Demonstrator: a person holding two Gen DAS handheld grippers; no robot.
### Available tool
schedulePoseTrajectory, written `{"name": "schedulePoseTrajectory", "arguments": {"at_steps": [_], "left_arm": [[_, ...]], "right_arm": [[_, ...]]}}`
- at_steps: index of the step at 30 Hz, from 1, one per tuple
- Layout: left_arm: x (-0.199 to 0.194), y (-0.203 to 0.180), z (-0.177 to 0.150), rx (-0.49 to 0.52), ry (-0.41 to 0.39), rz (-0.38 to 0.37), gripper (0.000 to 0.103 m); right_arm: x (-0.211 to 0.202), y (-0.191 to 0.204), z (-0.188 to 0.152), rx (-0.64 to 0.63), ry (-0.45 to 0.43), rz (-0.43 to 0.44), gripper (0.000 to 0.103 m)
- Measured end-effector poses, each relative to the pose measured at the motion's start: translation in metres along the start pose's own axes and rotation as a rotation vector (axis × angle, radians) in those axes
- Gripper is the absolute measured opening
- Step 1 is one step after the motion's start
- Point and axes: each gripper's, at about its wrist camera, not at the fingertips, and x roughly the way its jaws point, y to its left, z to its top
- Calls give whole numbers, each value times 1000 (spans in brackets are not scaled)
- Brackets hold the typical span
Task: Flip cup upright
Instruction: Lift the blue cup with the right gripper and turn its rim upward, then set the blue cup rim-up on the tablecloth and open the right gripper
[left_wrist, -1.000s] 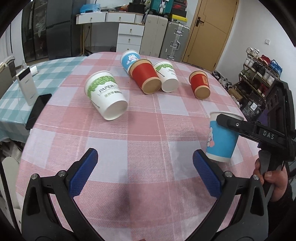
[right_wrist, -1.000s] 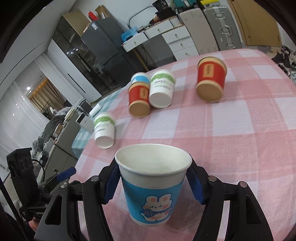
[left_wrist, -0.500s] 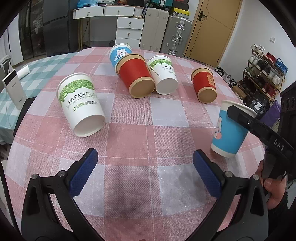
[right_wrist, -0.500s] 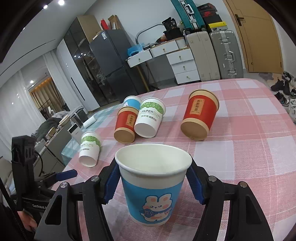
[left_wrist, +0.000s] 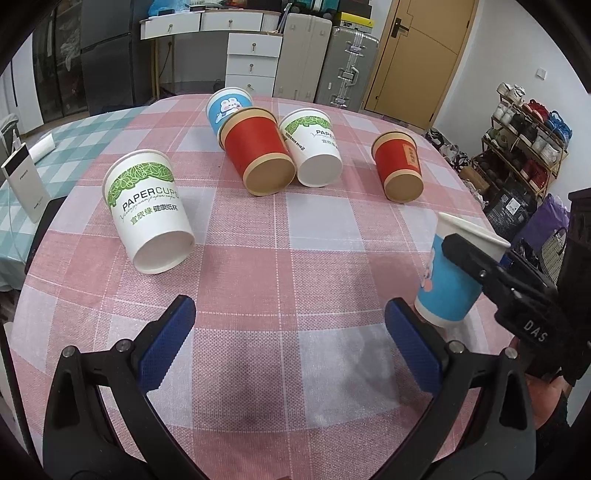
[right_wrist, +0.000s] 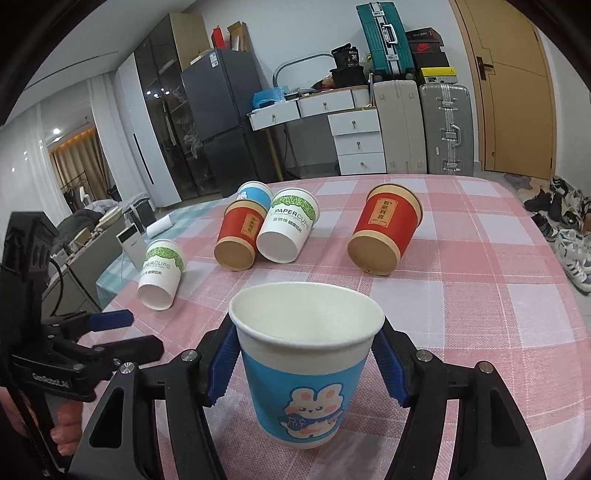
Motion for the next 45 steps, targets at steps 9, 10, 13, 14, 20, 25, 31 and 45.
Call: {"name": "schedulePoseTrajectory", "arguments": {"at_steps": [9,10,13,14,20,25,31,45], "left_arm": [[-35,11,-4,-35,-43,6,102],[-39,13,-5,-39,-46,7,102],[-50,15,-8,-45,-51,8,102],[-53,16,-9,-46,-52,12,102],[-77,14,-15,-40,-74,8,102],[-92,0,-21,-1,-84,2,102],[-113,-29,-20,57,-134,-10,102],[-170,-79,-18,122,-271,-14,103]], "right_arm": [[0,11,-17,12,91,-11,68],[2,13,-20,5,107,-22,68],[5,15,-29,24,172,-6,72],[8,15,-31,39,199,2,81],[-11,17,-44,92,223,9,94],[-53,21,-39,99,128,6,95],[-106,32,-25,60,-16,-24,102],[-173,47,-7,38,-112,-12,102]]}}
